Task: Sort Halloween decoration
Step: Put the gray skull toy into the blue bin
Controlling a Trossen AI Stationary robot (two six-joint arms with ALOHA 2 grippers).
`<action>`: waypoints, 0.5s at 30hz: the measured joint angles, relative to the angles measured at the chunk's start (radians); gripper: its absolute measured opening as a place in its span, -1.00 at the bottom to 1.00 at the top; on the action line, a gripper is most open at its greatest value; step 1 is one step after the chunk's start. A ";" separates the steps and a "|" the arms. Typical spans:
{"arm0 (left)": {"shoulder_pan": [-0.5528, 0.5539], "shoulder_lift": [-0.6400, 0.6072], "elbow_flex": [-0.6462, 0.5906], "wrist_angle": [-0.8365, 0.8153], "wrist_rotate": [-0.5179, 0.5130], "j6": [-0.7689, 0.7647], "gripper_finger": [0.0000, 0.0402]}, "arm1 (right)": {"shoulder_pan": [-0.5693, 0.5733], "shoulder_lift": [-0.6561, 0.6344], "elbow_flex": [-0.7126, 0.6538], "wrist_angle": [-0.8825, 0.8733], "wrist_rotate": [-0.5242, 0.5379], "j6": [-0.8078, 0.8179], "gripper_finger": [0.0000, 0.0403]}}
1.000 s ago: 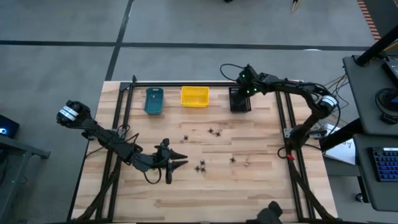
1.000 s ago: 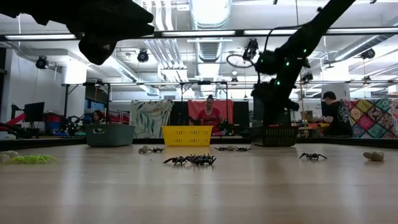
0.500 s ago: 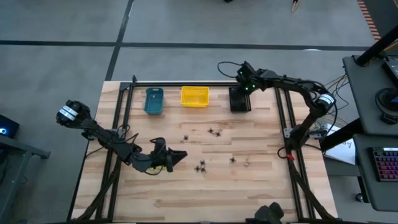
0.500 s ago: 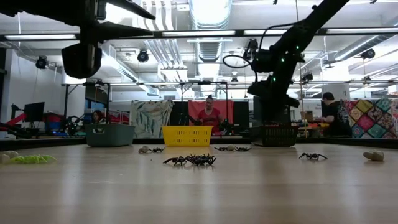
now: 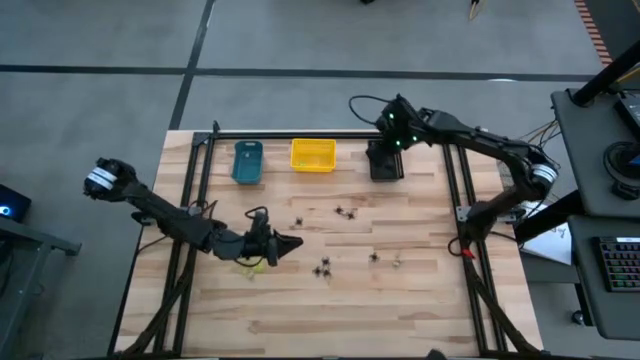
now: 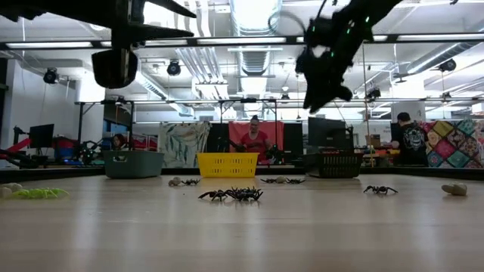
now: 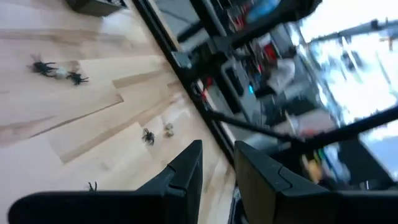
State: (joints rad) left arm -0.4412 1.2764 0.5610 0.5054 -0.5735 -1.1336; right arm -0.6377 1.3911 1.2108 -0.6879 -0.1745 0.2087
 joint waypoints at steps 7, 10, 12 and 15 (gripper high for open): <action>0.160 -0.123 0.000 -0.275 0.282 0.100 -0.63 | 0.186 -0.128 -0.041 0.042 -0.001 0.230 -0.52; 0.223 -0.164 0.000 -0.416 0.374 0.140 -0.63 | 0.260 -0.147 -0.059 0.036 -0.002 0.392 -0.53; 0.255 -0.182 0.000 -0.506 0.413 0.153 -0.63 | 0.317 -0.148 -0.069 0.037 -0.002 0.499 -0.52; 0.274 -0.191 0.000 -0.627 0.435 0.163 -0.63 | 0.398 -0.136 -0.083 0.037 -0.010 0.636 -0.52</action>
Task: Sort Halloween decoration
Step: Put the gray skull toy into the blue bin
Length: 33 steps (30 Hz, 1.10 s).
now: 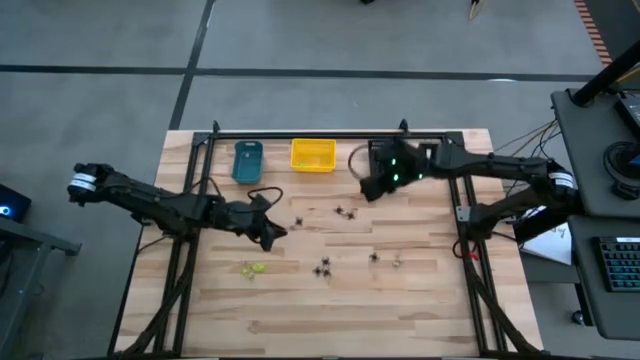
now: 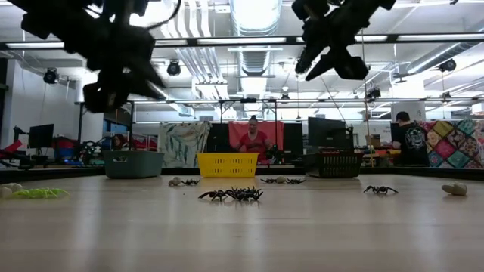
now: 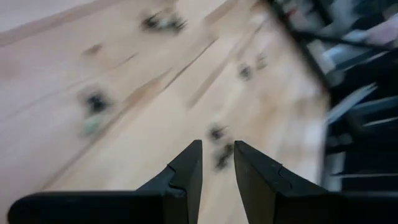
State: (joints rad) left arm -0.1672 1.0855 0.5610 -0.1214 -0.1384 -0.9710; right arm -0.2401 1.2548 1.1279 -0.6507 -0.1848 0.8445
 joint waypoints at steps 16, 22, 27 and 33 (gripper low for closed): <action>-0.004 0.042 0.000 -0.024 0.160 0.401 -0.62 | 0.289 0.014 -0.043 -0.233 -0.029 -0.188 -0.57; -0.003 0.042 0.000 -0.021 0.130 0.529 -0.51 | 0.377 0.013 -0.084 -0.227 0.115 -0.403 -0.58; -0.003 0.042 0.000 -0.017 0.101 0.655 -0.32 | 0.404 -0.019 -0.179 -0.145 0.195 -0.441 -0.58; -0.003 0.042 0.000 -0.012 0.003 0.727 -0.06 | 0.404 -0.108 -0.332 0.018 0.252 -0.450 -0.58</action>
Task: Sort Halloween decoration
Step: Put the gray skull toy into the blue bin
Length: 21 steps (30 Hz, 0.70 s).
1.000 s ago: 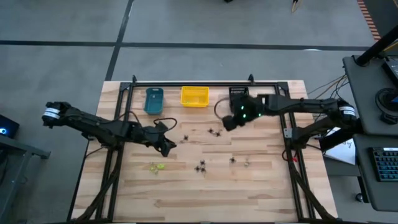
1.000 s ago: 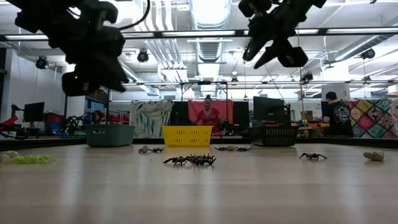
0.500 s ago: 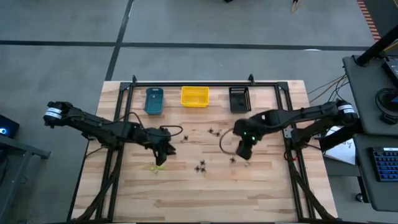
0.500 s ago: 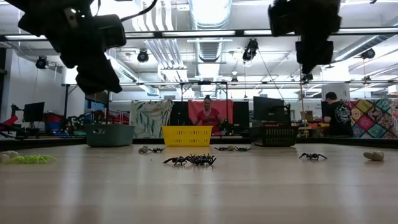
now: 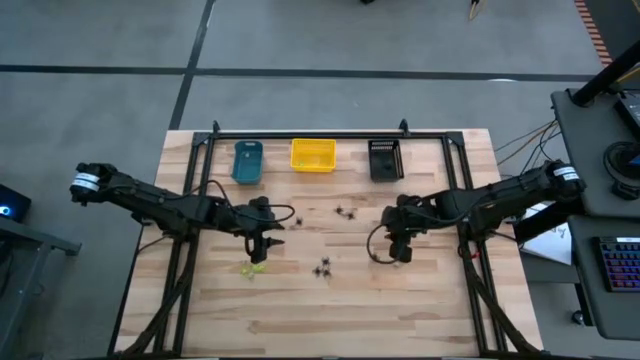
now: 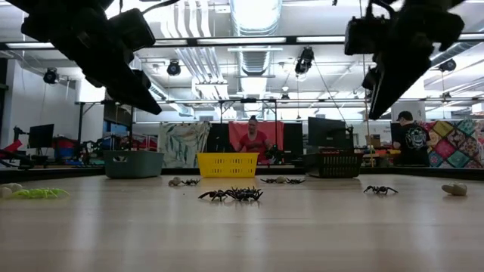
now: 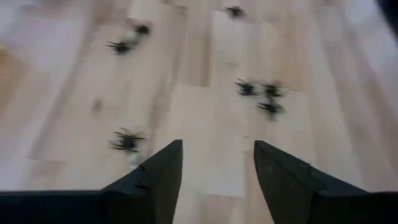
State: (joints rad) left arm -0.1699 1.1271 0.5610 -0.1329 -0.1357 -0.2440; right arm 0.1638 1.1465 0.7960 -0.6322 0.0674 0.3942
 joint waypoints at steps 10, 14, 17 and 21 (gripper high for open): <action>0.020 0.076 0.000 0.027 -0.065 0.047 0.01 | 0.000 -0.071 -0.097 0.174 0.072 0.126 -0.58; 0.037 0.152 0.000 0.064 -0.067 0.049 -0.03 | 0.000 -0.065 -0.096 0.209 0.074 0.137 -0.58; 0.050 0.203 0.000 0.072 -0.067 0.048 -0.06 | 0.000 -0.064 -0.096 0.223 0.074 0.138 -0.58; 0.063 0.259 0.001 0.116 -0.107 0.045 -0.10 | 0.000 -0.064 -0.096 0.222 0.074 0.156 -0.58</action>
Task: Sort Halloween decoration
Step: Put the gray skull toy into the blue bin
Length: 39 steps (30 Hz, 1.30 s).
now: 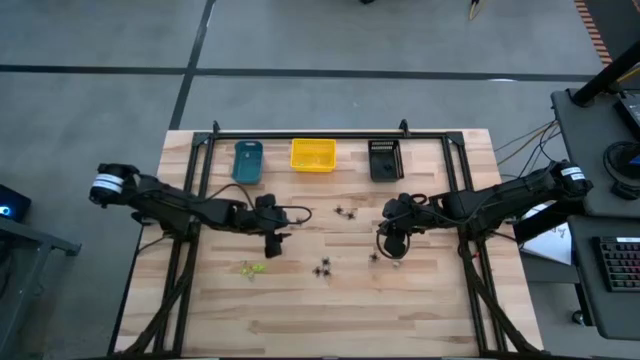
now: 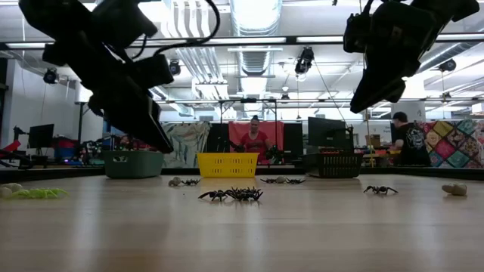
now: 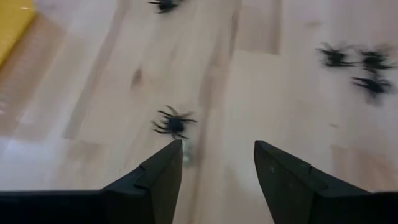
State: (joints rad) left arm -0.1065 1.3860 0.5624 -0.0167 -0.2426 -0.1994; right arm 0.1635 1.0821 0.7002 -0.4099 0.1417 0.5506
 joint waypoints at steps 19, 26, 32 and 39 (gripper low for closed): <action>0.045 0.189 0.109 -0.034 0.041 0.015 -0.21 | 0.000 0.000 0.000 0.004 -0.002 0.033 -0.58; 0.060 0.185 0.075 -0.048 0.041 0.015 -0.21 | 0.000 0.000 0.000 0.004 -0.002 0.033 -0.58; 0.092 0.188 0.070 -0.027 0.041 0.015 -0.21 | 0.000 0.000 0.001 0.004 -0.002 0.033 -0.58; 0.110 0.210 0.070 -0.024 0.065 0.004 -0.25 | 0.000 0.000 0.001 0.003 -0.002 0.033 -0.58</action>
State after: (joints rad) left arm 0.0033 1.5961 0.6319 -0.0406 -0.1771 -0.1955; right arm 0.1635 1.0821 0.7010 -0.4065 0.1402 0.5831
